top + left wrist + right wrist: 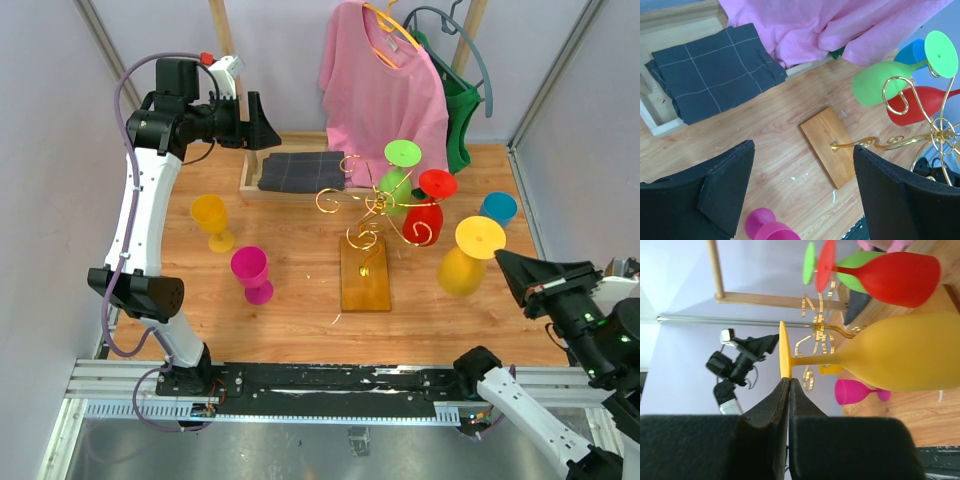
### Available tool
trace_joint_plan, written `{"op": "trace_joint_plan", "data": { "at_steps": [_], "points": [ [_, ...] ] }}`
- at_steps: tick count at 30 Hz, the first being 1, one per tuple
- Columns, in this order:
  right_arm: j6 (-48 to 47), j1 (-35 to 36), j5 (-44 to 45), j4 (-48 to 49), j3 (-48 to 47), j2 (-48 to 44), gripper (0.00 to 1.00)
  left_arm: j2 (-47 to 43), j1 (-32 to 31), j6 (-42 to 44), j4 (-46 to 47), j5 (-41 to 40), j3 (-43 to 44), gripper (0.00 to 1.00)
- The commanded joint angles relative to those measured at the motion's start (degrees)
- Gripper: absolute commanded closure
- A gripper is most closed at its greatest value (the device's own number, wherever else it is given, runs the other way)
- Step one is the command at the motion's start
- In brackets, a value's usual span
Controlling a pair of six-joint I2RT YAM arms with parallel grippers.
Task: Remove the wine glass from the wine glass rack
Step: Pick up the wine glass from the wine rack, then place the wine glass at the center of the board.
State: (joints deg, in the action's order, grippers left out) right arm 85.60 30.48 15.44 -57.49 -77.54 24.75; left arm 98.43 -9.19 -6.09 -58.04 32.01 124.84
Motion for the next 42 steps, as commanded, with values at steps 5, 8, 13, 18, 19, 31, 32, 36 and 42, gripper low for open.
{"op": "trace_joint_plan", "data": {
  "at_steps": [5,8,13,18,19,31,32,36,42],
  "points": [
    [-6.32,-0.59,0.02,-0.74,-13.55,5.43,0.99,0.42,-0.26,-0.11,0.87,0.25,1.85,0.15],
    [-6.50,-0.60,-0.78,3.69,-12.16,5.09,0.99,0.86,-0.30,-0.07,0.89,0.16,2.40,0.15],
    [-7.35,-0.60,-5.63,22.01,-4.72,5.39,0.99,1.80,-0.29,-0.52,1.31,-0.37,4.62,0.15],
    [-10.53,-0.60,-13.19,30.86,-7.40,12.15,0.99,2.00,-0.30,-1.10,2.55,-2.11,7.48,0.14],
    [-11.51,-0.60,-14.00,31.58,-9.22,13.41,0.99,1.86,-0.29,-1.18,2.78,-2.34,7.58,0.14],
    [-16.72,-0.60,-14.64,36.36,-14.97,17.03,0.99,2.81,-0.30,-3.08,5.03,-0.74,8.85,0.14],
    [-15.90,-0.59,-15.10,38.69,-13.20,17.00,0.99,2.89,-0.30,-3.56,5.35,-0.34,9.07,0.14],
    [-13.13,-0.62,-17.54,49.80,-6.59,18.65,1.00,2.50,-0.30,-5.36,7.29,0.57,9.15,0.14],
    [-10.17,-0.60,-22.76,66.31,-3.97,26.56,0.99,0.11,-0.22,-9.32,12.50,0.84,6.75,0.13]
  ]
}}
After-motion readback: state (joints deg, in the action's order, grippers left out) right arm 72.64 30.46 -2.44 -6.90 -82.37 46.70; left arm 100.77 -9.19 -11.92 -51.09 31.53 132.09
